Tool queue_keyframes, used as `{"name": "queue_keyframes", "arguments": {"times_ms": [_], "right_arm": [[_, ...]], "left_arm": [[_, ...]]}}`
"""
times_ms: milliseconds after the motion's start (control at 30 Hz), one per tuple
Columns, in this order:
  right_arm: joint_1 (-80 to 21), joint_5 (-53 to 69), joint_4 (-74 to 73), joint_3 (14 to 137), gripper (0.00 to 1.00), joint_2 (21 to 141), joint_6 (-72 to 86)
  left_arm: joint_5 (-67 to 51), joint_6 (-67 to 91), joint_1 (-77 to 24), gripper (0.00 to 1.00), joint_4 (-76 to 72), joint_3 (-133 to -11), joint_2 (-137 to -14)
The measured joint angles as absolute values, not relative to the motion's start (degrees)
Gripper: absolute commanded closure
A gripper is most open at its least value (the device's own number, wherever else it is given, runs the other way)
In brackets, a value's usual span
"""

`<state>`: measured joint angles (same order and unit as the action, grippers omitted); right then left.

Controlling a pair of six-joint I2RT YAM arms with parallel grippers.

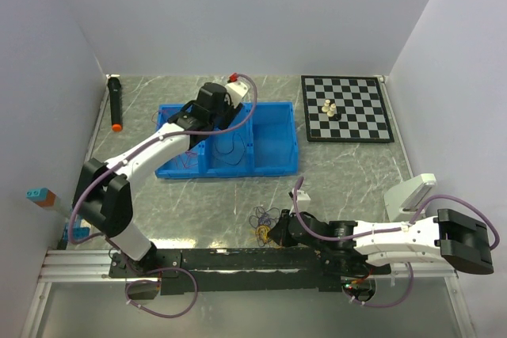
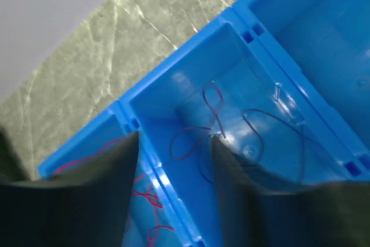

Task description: Untangle the cables

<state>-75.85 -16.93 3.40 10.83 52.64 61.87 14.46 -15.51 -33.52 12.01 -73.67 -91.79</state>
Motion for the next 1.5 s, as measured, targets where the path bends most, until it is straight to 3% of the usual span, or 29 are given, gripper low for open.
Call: {"name": "queue_keyframes", "arguments": {"times_ms": [67,133,400,633,800,1200,1500], "right_arm": [[-75.9,-16.9,3.3,10.9,0.87,52.6,61.8],[-75.9,-16.9,3.3,11.0,0.87,52.6,61.8],[-75.9,-16.8,3.2,11.4,0.87,53.5,61.6],[-75.9,-16.7,3.3,12.3,0.89,54.1,60.4],[-75.9,-16.7,3.4,12.2,0.91,53.0,60.4],[-75.9,-15.7,4.4,9.8,0.92,51.5,61.3],[-75.8,-14.6,6.9,9.3,0.92,53.1,61.5]], "left_arm": [[13.9,-14.8,-33.5,0.12,13.9,-74.8,-92.1],[12.9,-14.2,-33.5,0.07,15.8,-75.8,-92.1],[-0.9,-19.0,-35.1,0.10,28.6,-77.3,-86.0],[-14.7,-24.8,-54.0,0.11,33.1,-66.2,-71.9],[-19.0,-26.0,-56.5,0.13,32.2,-58.3,-73.4],[-19.4,-42.0,-58.5,0.29,15.3,-42.6,-76.0],[-19.7,-52.9,-60.7,0.55,6.1,-41.5,-81.5]]}}
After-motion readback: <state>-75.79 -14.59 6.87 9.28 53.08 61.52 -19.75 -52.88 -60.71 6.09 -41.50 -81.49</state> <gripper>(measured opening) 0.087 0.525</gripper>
